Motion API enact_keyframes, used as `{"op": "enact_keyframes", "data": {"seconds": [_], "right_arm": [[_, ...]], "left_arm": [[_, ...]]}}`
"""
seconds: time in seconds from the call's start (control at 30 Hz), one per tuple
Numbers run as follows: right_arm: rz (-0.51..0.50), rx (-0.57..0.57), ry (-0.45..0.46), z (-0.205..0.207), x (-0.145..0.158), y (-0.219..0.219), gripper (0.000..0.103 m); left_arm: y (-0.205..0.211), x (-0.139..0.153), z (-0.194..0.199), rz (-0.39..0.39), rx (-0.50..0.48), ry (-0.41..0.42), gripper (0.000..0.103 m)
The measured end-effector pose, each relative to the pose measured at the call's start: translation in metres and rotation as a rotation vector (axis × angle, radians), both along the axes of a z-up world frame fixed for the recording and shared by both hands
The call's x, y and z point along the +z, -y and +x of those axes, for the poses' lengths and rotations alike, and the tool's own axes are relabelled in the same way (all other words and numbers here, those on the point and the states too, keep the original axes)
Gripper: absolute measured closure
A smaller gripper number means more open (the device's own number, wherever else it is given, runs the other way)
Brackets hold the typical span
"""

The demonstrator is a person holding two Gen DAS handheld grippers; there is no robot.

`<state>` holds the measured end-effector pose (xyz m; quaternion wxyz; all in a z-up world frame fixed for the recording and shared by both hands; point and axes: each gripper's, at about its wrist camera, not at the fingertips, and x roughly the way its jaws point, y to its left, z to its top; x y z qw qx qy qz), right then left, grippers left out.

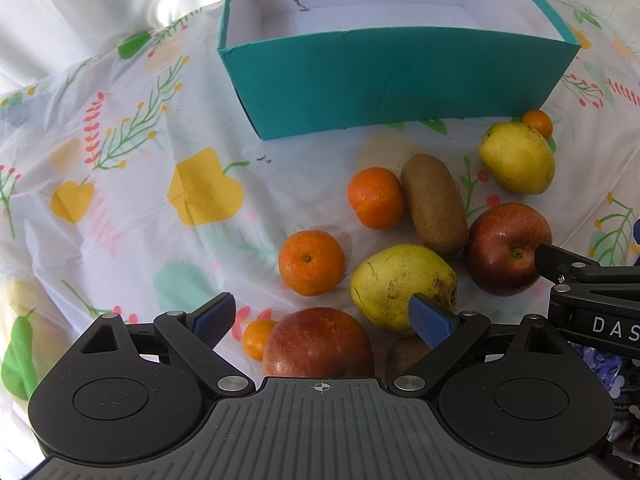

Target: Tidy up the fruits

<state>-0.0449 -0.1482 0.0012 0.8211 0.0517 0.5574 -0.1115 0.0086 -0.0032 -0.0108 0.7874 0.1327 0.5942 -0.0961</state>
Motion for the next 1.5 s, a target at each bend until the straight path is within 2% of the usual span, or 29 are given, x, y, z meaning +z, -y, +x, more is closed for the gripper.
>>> {"op": "enact_keyframes", "data": {"seconds": [0.57,1.0,1.1,1.2,1.3,1.37,1.43,1.5], "right_arm": [[0.017,-0.006,0.012,0.0,0.0,0.004,0.0],[0.069,-0.002,0.08,-0.006,0.007,0.008,0.0],[0.166,0.024,0.15,-0.015,0.01,0.013,0.0],[0.31,0.009,0.287,-0.031,0.017,0.029,0.0],[0.338,0.005,0.387,-0.044,0.018,0.04,0.0],[0.315,0.078,0.352,-0.046,0.011,0.037,0.0],[0.296,0.086,0.28,-0.045,0.0,0.034,0.0],[0.296,0.078,0.246,-0.047,-0.009,0.032,0.0]], "left_arm": [[-0.001,0.0,0.002,-0.017,0.009,-0.001,0.006],[-0.011,0.009,0.002,-0.065,0.023,0.036,0.006],[-0.017,0.013,0.0,-0.09,0.026,0.066,0.006],[-0.026,0.018,-0.006,-0.114,0.012,0.121,0.006],[-0.034,0.019,-0.014,-0.123,-0.004,0.161,0.006],[-0.04,0.018,-0.019,-0.128,-0.015,0.181,0.006],[-0.043,0.017,-0.026,-0.141,-0.028,0.197,0.006],[-0.046,0.014,-0.033,-0.149,-0.054,0.202,0.006]]}}
